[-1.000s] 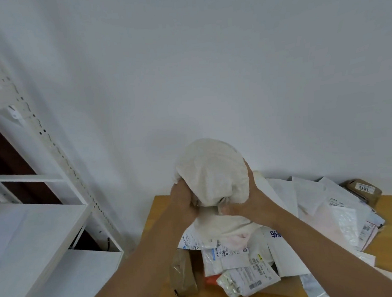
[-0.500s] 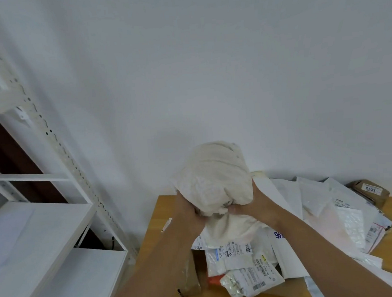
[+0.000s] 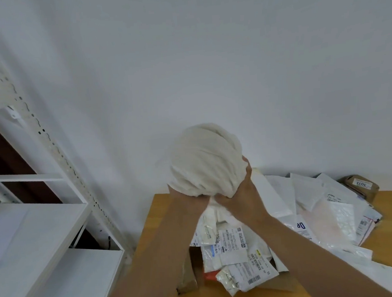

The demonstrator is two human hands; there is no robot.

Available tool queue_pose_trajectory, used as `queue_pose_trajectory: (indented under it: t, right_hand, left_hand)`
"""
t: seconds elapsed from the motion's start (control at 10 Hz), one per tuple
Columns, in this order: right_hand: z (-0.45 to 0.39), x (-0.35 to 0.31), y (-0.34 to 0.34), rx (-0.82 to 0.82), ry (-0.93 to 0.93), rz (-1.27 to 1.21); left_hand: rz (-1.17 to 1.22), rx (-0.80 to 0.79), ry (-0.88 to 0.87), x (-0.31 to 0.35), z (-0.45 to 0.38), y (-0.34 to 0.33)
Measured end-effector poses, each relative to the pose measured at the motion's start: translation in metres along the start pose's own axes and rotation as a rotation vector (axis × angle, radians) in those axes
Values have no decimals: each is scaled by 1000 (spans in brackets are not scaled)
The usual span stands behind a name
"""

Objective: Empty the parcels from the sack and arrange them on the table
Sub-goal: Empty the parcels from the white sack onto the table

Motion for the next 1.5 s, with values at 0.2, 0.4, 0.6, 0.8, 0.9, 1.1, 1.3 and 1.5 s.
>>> queue_pose_trajectory:
  t: [0.2, 0.4, 0.6, 0.8, 0.9, 1.1, 1.3, 1.5]
  right_hand:
    - [2, -7, 6, 0, 44, 68]
    - [-4, -11, 23, 3, 14, -83]
    - [-3, -14, 18, -142, -29, -232]
    - [-15, -24, 36, -278, -54, -205]
    - [-15, -15, 50, -162, 17, -231]
    - [2, 0, 95, -119, -45, 69]
    - [30, -14, 65, -222, 36, 37]
    - [48, -5, 71, -328, -35, -292]
  left_hand:
    - [-160, -346, -34, -12, 0, 19]
    - [-759, -121, -162, -18, -15, 11]
    - [-883, -115, -160, -31, -19, 38]
    - [-294, -694, 1, -67, -26, 60]
    - [-885, -576, 104, -59, -1, 53]
    - [-560, -551, 236, -9, -2, 73]
    - [-498, -549, 340, -16, 22, 50]
    - [-463, -544, 157, -42, 43, 47]
Point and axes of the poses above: each hand's wrist, its own z-axis away from the middle knuckle, its own y-axis out of the back of the hand, x = y × z, the point moved 1 cm from there along -z, towards the middle knuckle, and after that the axes turned 6 degrees about -x, right-handed, at the moved point
